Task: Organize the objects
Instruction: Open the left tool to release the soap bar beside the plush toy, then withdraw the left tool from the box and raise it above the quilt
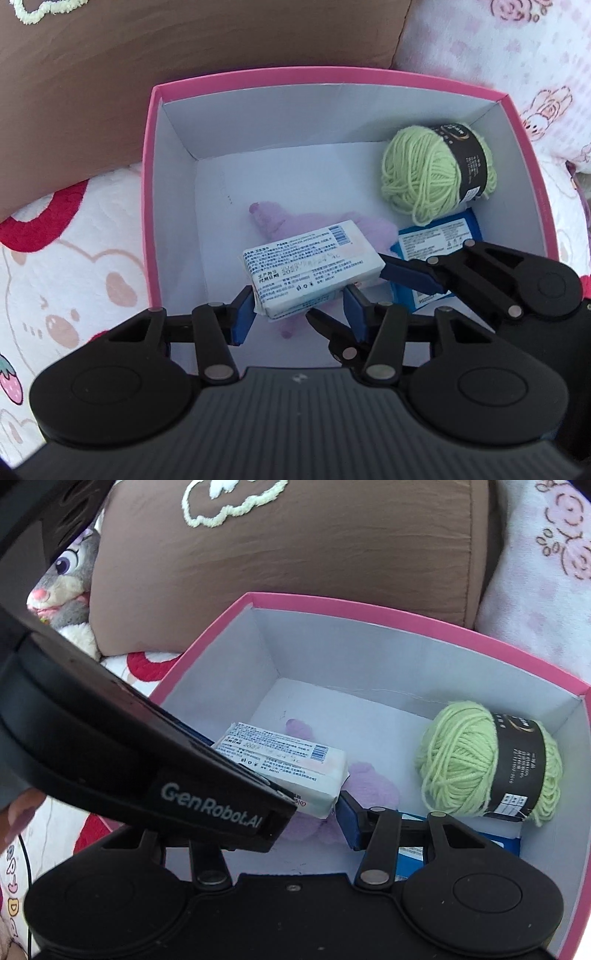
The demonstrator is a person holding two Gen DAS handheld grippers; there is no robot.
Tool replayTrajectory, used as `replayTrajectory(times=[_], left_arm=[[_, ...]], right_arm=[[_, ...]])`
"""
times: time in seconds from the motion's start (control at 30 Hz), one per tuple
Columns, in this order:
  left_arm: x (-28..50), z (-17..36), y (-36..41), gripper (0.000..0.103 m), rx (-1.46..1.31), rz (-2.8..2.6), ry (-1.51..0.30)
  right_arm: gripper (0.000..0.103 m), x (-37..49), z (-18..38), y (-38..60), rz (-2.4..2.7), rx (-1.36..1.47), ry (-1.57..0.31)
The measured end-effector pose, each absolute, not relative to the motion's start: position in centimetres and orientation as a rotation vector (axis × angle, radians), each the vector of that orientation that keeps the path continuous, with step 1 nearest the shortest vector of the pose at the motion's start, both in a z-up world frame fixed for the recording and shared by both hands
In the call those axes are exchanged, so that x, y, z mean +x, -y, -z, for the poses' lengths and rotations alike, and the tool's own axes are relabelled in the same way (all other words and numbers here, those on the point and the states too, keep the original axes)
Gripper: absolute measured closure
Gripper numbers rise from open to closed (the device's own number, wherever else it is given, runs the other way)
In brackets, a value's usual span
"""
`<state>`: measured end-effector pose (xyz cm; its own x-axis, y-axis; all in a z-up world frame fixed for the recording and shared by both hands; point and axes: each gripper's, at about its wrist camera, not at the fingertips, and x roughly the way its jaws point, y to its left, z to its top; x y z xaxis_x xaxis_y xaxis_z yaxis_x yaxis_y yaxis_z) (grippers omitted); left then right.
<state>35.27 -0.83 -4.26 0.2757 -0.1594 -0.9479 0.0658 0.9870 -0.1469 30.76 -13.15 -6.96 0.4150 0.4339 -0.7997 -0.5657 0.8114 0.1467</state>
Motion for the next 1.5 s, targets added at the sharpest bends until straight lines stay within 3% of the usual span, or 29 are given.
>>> replayTrajectory(times=[0.47,0.57,0.7,1.2,1.5], left_arm=[[34.0,3.1,0.6,0.054,-0.053,0.071,-1.217],[34.0,2.5,0.0,0.054,-0.093,0.070,-1.196],[34.4,2.4,-1.1,0.054,-0.162,0.079,-1.209],[32.9,1.1,-3.5,0.055,-0.223,0.063,-1.133],[30.7,-0.2,-3.9,0.054,-0.198,0.092,-1.116]], right_arm=[[0.061,30.0,7.5,12.4,-0.627,-0.191,-0.942],[0.066,30.2,7.4,12.4,-0.635,-0.166,-0.948],[0.082,30.7,7.7,12.2,-0.618,-0.119,-0.971],[0.080,30.1,7.6,10.1,-0.647,-0.081,-0.966],[0.079,25.8,4.2,12.9,-0.693,-0.061,-0.901]])
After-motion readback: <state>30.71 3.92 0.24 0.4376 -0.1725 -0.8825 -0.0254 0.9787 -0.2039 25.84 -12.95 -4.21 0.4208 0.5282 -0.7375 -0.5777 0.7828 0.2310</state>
